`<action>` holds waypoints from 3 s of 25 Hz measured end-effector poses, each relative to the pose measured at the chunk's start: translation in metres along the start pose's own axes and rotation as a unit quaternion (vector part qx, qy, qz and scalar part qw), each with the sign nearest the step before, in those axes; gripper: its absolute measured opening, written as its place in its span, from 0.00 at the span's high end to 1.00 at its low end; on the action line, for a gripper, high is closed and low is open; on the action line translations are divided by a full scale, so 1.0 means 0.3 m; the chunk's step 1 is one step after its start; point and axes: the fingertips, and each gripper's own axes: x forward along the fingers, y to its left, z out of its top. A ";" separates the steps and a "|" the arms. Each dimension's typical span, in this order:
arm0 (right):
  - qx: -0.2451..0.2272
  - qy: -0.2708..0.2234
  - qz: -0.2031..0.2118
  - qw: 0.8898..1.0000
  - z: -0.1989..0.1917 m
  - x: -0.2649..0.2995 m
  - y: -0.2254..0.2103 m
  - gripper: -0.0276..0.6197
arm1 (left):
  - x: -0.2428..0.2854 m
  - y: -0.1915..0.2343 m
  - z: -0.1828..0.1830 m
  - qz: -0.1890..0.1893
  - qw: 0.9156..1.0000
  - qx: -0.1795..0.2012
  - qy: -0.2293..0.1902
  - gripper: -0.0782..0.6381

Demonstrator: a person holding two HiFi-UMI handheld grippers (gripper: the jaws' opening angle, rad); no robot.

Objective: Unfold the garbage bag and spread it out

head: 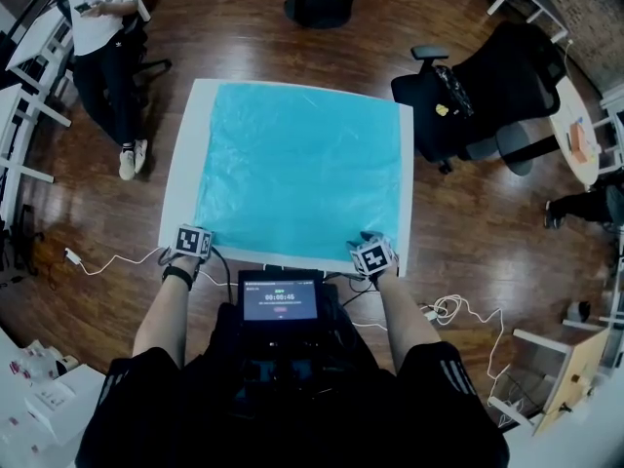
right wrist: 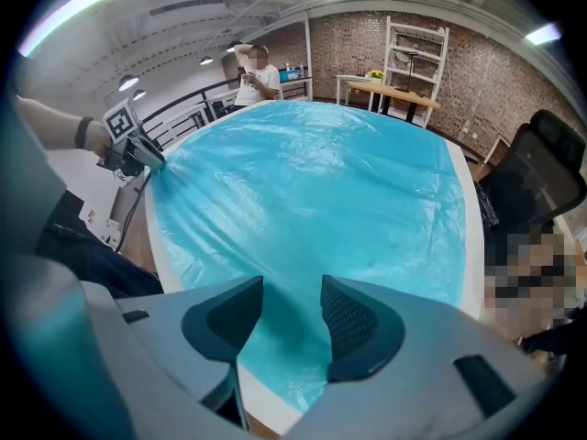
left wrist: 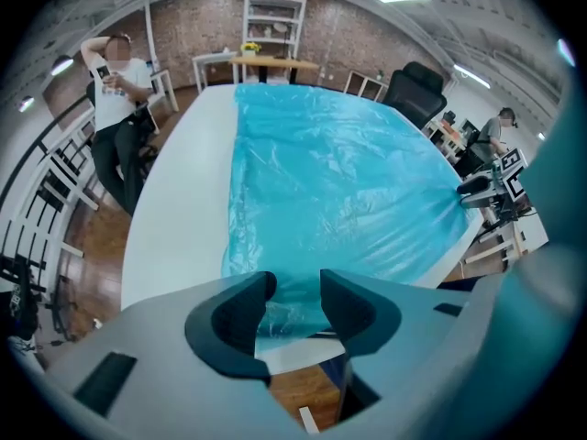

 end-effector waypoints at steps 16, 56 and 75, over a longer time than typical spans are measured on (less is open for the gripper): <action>0.014 0.003 -0.004 1.000 -0.008 0.005 0.000 0.60 | -0.038 0.014 0.027 -0.009 0.999 0.024 -0.033 0.59; 0.048 -0.365 0.073 0.927 0.579 -0.671 0.129 0.72 | -0.553 -0.553 0.467 -0.123 0.927 0.160 -0.316 0.59; 0.040 -0.411 0.081 0.907 0.670 -0.779 0.203 0.82 | -0.663 -0.732 0.551 -0.164 0.897 0.188 -0.364 0.59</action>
